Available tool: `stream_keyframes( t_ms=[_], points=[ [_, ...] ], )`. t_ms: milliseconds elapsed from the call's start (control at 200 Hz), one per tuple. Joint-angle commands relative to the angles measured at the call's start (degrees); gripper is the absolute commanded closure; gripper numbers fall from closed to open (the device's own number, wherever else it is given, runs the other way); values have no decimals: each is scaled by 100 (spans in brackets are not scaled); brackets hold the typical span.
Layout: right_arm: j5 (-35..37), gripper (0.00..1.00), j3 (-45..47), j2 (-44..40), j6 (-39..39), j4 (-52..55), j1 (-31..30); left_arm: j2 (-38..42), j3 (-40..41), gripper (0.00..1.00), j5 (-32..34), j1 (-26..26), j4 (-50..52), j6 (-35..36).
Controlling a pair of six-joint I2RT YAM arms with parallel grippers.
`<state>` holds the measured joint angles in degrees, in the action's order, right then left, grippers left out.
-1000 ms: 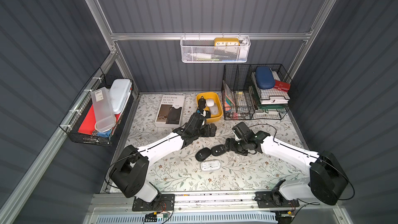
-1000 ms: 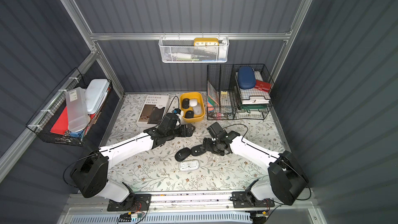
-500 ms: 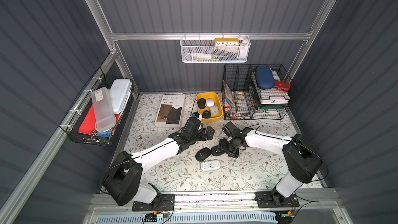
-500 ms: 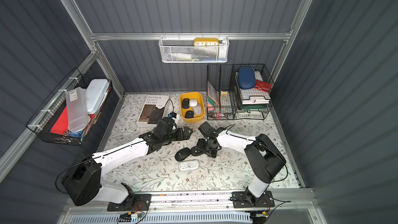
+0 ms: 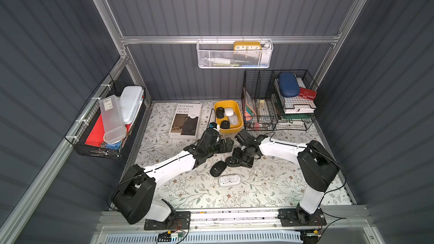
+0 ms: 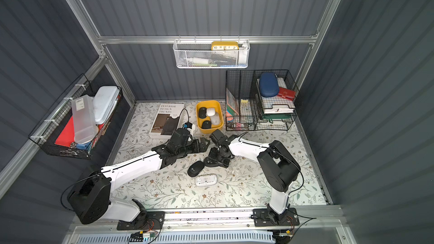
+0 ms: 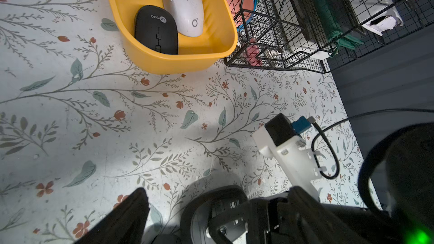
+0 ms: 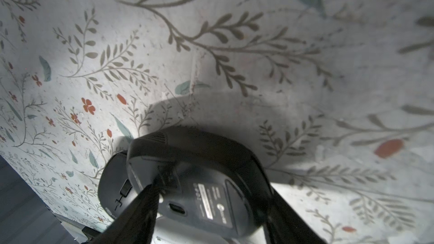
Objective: Put the mouse in the storage box
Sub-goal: Pick up the mouse from the center of the board.
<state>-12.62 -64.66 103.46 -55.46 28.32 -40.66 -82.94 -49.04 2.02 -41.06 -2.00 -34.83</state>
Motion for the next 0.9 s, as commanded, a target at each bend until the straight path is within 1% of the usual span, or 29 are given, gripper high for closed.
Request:
stream_keyframes(
  t_ms=[0, 135, 310, 430, 575, 660, 775, 896],
  points=[
    [165, 33, -45, 238, 53, 191, -38, 103, 105, 4, 112, 0, -81, 0],
    [180, 34, -129, 375, 10, 87, -34, 96, 95, 4, 127, 1, -64, -6],
    [339, 30, -289, 423, 7, -80, 144, 88, 92, 4, 150, -5, -55, 1],
    [548, 30, -605, 553, 241, -33, 364, 61, 79, 4, 151, -4, -46, 11],
    [441, 29, -1002, 749, 534, 72, 549, 93, 63, 4, 221, 1, -7, -4],
    [628, 27, -1125, 704, 650, 246, 556, 188, 98, 4, 281, 3, -2, -30],
    [792, 25, -1046, 511, 833, 345, 567, 322, 139, 4, 357, 2, -2, -66],
    [609, 23, -790, 238, 749, 273, 552, 433, 152, 4, 468, 6, 14, -85]
  ],
)
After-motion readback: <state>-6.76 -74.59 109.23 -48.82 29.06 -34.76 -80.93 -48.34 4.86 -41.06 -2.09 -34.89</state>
